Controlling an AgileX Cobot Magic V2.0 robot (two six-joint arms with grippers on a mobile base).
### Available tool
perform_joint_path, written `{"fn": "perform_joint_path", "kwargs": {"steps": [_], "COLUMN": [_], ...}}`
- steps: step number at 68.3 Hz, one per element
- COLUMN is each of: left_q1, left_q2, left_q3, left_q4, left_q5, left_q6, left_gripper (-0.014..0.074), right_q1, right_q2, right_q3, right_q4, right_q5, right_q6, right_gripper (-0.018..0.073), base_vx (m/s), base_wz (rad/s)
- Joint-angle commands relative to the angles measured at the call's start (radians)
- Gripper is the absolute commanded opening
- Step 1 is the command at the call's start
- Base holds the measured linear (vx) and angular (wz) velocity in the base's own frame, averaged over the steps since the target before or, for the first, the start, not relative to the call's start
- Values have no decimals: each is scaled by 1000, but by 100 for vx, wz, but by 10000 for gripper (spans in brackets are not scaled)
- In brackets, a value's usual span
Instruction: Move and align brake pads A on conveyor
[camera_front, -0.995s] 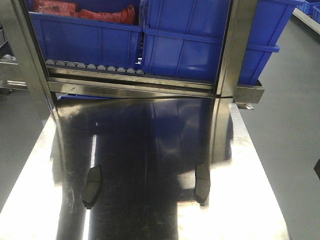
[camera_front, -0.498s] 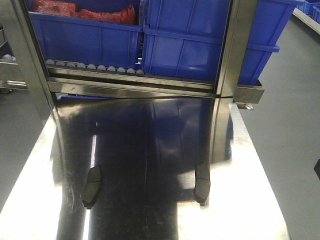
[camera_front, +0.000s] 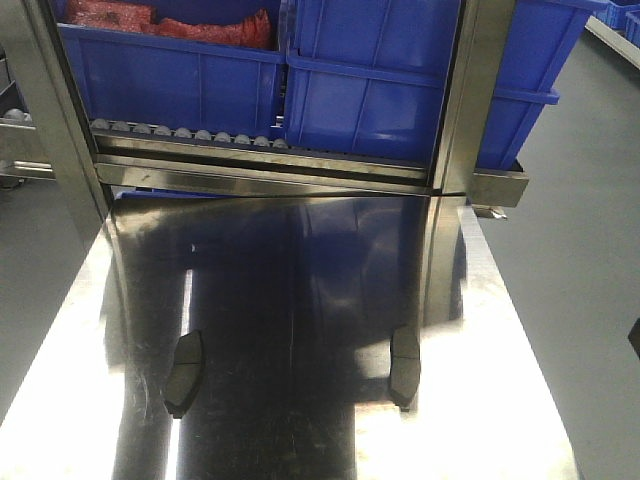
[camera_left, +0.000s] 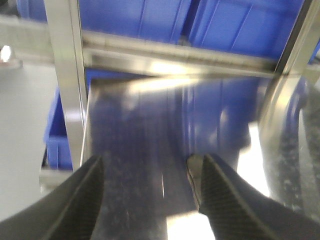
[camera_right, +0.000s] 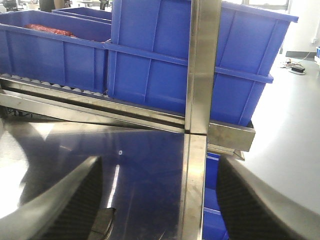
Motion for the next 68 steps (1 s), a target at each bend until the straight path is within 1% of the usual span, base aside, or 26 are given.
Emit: {"fn": "perform_joint_path", "kwargs": {"steps": [1, 5, 18, 25, 30, 37, 44, 52, 62, 68], "left_q1": [0, 0, 0, -1, -7, -41, -95, -154, -199, -225], "left_q2": [162, 273, 537, 651, 724, 804, 880, 958, 1051, 1102], "left_q3": [-105, -158, -303, -349, -374, -421, -471, -517, -549, -564], "left_q4": [-7, -7, -8, -8, -9, -8, -8, -11, -8, -8], "left_q5": [-43, -13, 81, 97, 101, 117, 134, 132, 127, 129], "left_q6": [-22, -23, -24, -19, 7, 28, 25, -13, -84, -110], "left_gripper": [407, 407, 407, 407, 407, 407, 407, 407, 407, 407], "right_q1": [-2, -2, -2, -2, -2, -2, -2, -2, -2, -2], "right_q2": [11, 11, 11, 11, 11, 11, 11, 11, 11, 11], "right_q3": [-29, -29, -29, -29, -29, -29, -29, -29, -29, -29], "right_q4": [-8, -8, -8, -8, -8, -8, -8, -8, -8, -8], "right_q5": [-73, -73, -73, -73, -73, -73, -73, -73, -73, -73], "right_q6": [-5, -5, -5, -5, -5, -5, -5, -5, -5, -5], "right_gripper": [471, 471, 471, 471, 471, 471, 471, 471, 471, 471], "base_vx": [0, 0, 0, 0, 0, 0, 0, 0, 0, 0], "base_wz": [0, 0, 0, 0, 0, 0, 0, 0, 0, 0]}}
